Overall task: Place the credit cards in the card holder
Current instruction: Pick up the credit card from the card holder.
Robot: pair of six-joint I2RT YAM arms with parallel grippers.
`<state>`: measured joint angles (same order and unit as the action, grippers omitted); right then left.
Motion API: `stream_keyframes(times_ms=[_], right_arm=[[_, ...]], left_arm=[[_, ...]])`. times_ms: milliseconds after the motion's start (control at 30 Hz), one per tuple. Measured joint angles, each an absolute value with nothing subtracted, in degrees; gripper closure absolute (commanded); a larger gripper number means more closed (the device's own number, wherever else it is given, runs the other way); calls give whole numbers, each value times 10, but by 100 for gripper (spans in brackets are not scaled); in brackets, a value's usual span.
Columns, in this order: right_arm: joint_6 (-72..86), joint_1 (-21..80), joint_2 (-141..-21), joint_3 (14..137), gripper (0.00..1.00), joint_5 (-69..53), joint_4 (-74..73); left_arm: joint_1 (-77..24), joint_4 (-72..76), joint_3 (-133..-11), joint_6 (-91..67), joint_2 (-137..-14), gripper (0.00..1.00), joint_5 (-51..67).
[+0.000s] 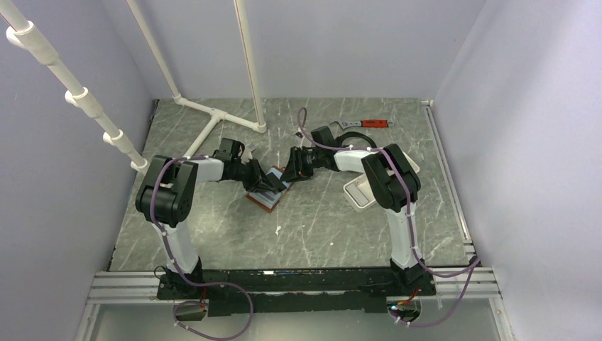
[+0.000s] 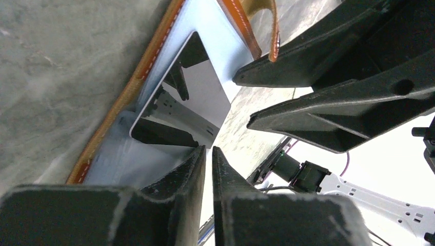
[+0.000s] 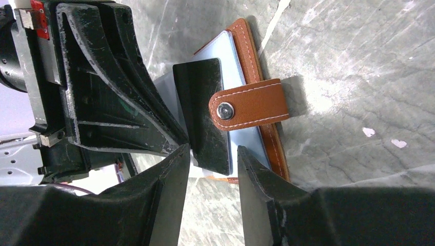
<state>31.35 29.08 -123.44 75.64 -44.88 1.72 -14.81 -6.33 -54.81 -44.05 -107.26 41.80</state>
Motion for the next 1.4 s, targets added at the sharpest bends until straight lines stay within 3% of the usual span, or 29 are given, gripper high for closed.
stream_keyframes(times_ms=[133, 500, 800, 933, 1300, 1400], right_arm=[[314, 292, -1236, 756, 59, -451, 19], [316, 292, -1239, 757, 60, -458, 23], [335, 297, -1250, 754, 62, -487, 45], [363, 297, -1256, 745, 68, -501, 75], [483, 296, -1296, 723, 99, -533, 195], [499, 296, -1297, 720, 100, -543, 211]], left_arm=[[-148, -58, -547, -440, -1068, 79, 427], [-148, -77, -545, -436, -1064, 90, 422], [-142, -67, -529, -441, -1060, 92, 429], [-140, -70, -525, -440, -1056, 92, 428], [-139, -121, -535, -405, -1043, 86, 412], [-139, -135, -546, -394, -1041, 80, 403]])
